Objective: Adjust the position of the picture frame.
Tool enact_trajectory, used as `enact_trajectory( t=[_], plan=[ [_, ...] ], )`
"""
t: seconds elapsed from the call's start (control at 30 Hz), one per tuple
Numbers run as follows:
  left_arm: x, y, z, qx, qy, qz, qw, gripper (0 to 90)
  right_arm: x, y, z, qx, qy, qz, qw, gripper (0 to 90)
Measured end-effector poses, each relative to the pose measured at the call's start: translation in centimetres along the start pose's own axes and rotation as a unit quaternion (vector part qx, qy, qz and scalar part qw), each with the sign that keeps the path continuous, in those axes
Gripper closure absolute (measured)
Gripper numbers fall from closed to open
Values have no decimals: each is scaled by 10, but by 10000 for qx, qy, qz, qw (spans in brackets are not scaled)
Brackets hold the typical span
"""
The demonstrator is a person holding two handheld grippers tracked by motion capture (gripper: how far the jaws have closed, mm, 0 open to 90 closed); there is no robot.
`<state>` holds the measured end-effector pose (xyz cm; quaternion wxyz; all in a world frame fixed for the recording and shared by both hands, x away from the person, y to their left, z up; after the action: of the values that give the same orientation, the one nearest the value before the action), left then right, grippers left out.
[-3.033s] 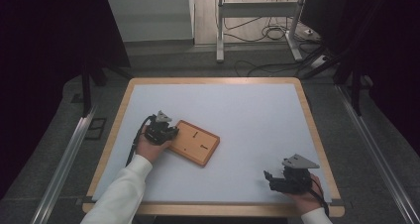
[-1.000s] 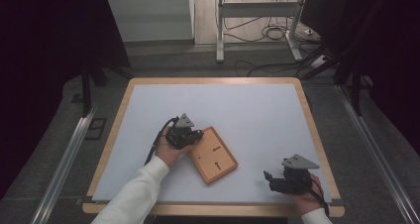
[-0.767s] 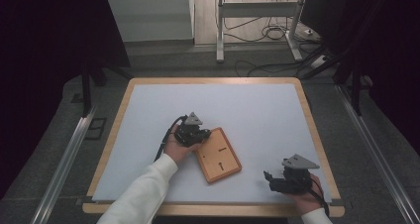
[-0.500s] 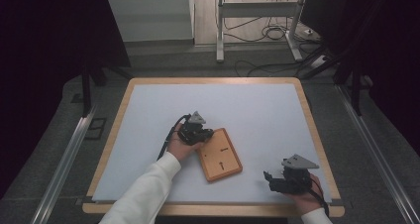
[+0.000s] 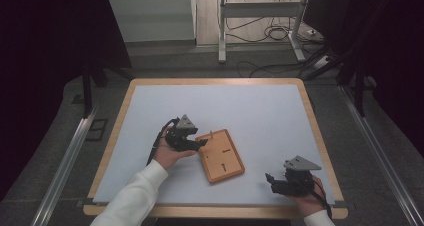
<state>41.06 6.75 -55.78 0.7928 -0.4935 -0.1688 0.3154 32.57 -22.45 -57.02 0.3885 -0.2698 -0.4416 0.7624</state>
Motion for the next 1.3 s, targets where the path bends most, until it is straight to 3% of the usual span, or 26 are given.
enact_trajectory(
  t=[0.1, 0.27, 0.7, 0.77, 0.9, 0.93, 0.97, 1.0, 1.07, 1.17, 1.3],
  plan=[
    [-4, 9, 15, 6, 77, 27, 10000, 362, 1, -1, -1, -11, -25, 1, 10000, 159],
    [-4, 18, 25, 123, 68, -66, 9999, 345, 3, -3, -3, -67, -57, 7, 10000, 164],
    [-6, 31, 42, 30, 146, 376, 9992, 320, 3, -18, -17, -91, -139, -39, 9999, 274],
    [-6, 32, 44, 1, 152, 462, 9988, 319, 4, -24, -20, -37, -227, 84, 9997, 331],
    [-4, 35, 48, 13, 98, 495, 9987, 314, 4, -40, -34, 113, -408, -109, 9990, 573],
    [-4, 35, 48, 13, 98, 495, 9987, 313, 4, -40, -34, 113, -408, -109, 9990, 573],
    [-3, 36, 48, -8, 73, 468, 9989, 313, 6, -41, -37, 139, -470, -129, 9987, 629],
    [-1, 35, 49, -83, -16, 416, 9991, 326, 10, -45, -46, 193, -674, -162, 9974, 742],
    [0, 31, 51, -235, -91, 369, 9990, 328, 14, -46, -49, 255, -763, -85, 9967, 815],
    [1, 31, 52, -265, -129, 397, 9988, 327, 16, -44, -50, 325, -853, 21, 9958, 897],
    [2, 33, 51, -219, -81, 496, 9985, 326, 19, -37, -52, 482, -952, 120, 9942, 900]
  ],
)
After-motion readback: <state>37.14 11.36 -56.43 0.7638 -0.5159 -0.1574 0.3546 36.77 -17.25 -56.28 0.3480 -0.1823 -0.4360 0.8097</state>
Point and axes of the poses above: each handheld gripper's, and its own axes: z roughly backward along the jaws, y roughly out of its underside, x roughly to its left, the point moved 9 cm from there along -z, roughly forward along the jaws, and after that the axes turned 13 degrees about -x, right-handed, at the moved point
